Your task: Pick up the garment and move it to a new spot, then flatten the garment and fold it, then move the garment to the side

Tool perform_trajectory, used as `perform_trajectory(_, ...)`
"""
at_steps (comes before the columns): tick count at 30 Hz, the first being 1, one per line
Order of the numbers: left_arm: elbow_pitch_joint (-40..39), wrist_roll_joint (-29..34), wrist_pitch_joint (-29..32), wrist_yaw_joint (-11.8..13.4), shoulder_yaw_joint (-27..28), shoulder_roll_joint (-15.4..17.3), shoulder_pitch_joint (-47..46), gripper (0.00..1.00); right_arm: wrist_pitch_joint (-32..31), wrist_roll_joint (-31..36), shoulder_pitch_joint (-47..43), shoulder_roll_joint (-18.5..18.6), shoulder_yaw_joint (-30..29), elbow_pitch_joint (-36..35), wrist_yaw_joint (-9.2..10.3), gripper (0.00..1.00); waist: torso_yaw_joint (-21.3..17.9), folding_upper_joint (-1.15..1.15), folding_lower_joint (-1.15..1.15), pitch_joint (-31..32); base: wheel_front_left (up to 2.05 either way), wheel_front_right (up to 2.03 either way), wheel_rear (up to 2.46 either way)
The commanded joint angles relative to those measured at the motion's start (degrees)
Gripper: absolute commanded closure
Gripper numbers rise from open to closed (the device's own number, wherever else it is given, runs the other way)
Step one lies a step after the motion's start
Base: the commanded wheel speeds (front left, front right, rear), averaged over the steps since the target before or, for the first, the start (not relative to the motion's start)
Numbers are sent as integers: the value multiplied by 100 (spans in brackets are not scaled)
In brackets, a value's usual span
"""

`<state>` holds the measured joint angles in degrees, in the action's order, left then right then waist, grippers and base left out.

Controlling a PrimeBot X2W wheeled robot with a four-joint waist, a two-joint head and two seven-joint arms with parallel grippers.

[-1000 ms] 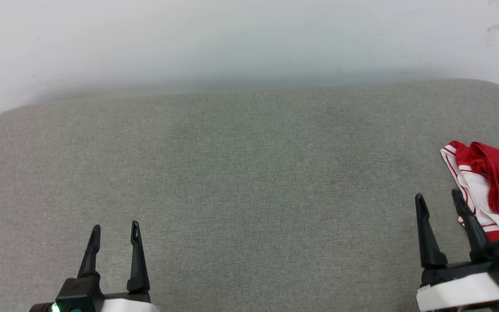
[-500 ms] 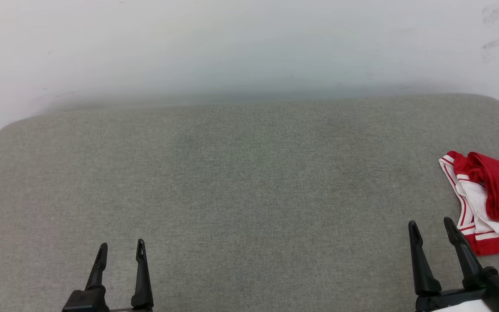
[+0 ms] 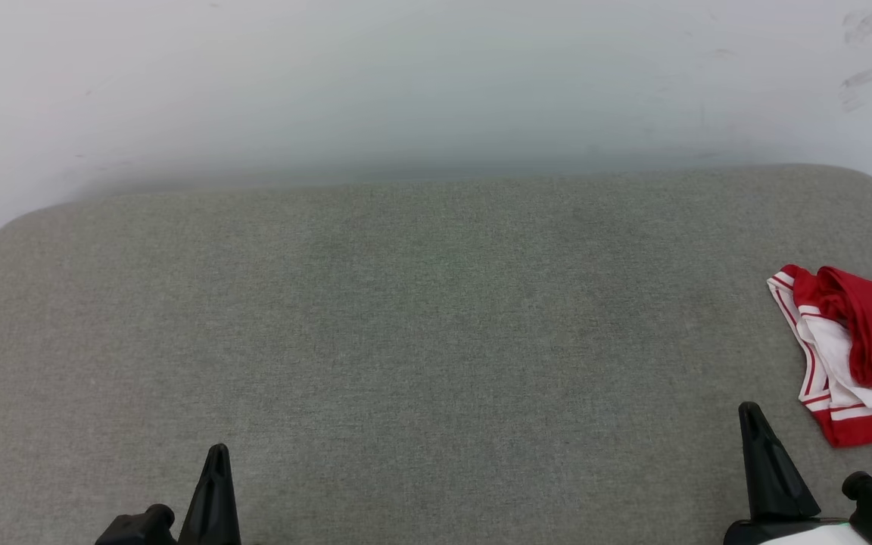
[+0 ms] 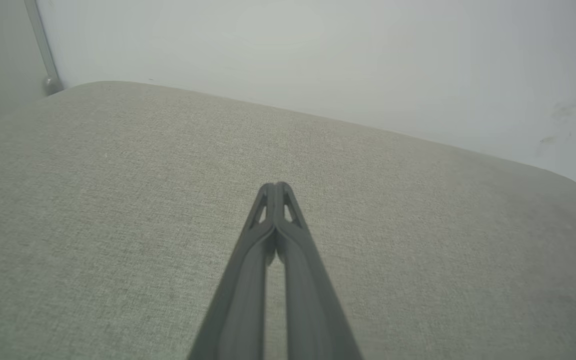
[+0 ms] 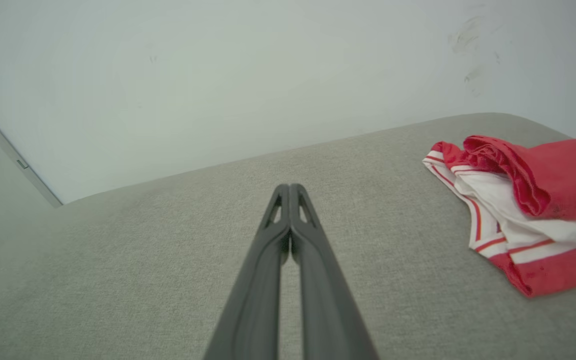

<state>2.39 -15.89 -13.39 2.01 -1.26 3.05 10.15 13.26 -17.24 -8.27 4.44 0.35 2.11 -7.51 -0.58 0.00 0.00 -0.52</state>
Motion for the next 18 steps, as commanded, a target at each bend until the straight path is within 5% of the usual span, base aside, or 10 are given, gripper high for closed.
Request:
perform_trajectory(1,-46,-266,36,-39,14,47,-168,100,-38,-279,158,38,-13,-43,0,100,1,0,0,0,0,0,0)
perform_trajectory(18,270,-2060,380,-259,60,132,-530,100,-389,-2026,468,84,-53,236,1,100,10,0,0,6,0,0,0)
